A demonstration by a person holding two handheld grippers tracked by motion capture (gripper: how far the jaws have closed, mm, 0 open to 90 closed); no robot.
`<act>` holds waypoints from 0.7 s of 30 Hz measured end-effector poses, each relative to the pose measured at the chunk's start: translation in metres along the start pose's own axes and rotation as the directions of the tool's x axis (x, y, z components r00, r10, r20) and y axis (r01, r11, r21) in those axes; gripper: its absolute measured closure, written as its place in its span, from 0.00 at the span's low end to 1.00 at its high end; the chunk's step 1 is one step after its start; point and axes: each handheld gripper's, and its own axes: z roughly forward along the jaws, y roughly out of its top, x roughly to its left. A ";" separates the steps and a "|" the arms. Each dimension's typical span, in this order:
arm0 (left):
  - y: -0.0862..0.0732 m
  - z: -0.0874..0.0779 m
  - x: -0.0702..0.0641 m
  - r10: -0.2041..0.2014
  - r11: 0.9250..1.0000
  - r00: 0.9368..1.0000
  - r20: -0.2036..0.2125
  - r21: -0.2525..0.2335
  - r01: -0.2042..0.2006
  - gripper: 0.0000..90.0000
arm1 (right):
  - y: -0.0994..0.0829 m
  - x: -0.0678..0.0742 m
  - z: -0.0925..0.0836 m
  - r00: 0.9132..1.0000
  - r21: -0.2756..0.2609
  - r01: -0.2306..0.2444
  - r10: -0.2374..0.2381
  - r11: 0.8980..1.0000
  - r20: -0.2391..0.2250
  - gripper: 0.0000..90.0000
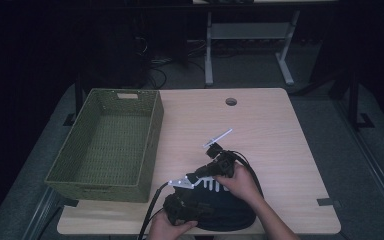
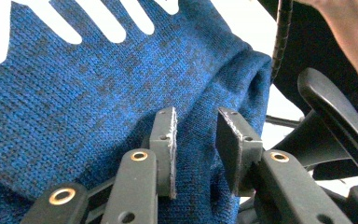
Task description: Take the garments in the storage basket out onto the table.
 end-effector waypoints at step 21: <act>0.002 0.001 0.000 0.008 1.000 1.000 -0.001 0.013 -0.008 0.76 | -0.031 -0.017 -0.022 0.999 -0.035 -0.048 0.048 0.998 0.018 0.94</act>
